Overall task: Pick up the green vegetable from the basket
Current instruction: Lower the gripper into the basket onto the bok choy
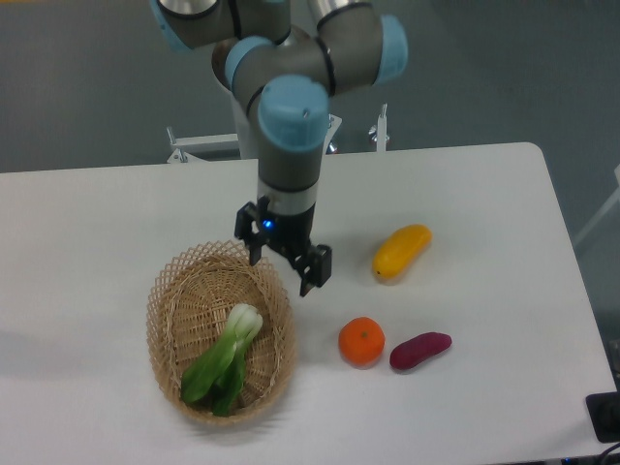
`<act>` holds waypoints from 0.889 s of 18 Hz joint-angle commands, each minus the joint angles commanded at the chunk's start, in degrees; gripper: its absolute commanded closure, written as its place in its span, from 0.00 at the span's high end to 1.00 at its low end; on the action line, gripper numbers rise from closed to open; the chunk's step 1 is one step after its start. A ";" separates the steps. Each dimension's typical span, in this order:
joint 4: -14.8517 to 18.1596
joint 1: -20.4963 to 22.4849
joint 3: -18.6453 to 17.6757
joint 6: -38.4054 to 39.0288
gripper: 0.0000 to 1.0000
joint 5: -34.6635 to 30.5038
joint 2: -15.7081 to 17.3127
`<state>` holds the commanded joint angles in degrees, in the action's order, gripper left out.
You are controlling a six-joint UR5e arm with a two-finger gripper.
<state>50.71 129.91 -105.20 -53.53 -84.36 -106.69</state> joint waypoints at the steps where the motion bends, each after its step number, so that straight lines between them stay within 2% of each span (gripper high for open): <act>1: -0.26 -0.62 0.09 1.66 1.00 -0.80 -0.36; 4: -1.49 -1.76 0.35 9.39 1.00 -0.54 -1.67; 8: -6.23 -3.35 0.61 17.04 1.00 -0.54 -4.04; 13: -8.70 -4.84 2.11 18.11 1.00 -0.89 -7.21; 16: -8.79 -5.28 3.51 18.29 1.00 -0.89 -9.05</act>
<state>41.92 124.63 -101.70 -35.24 -85.25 -115.74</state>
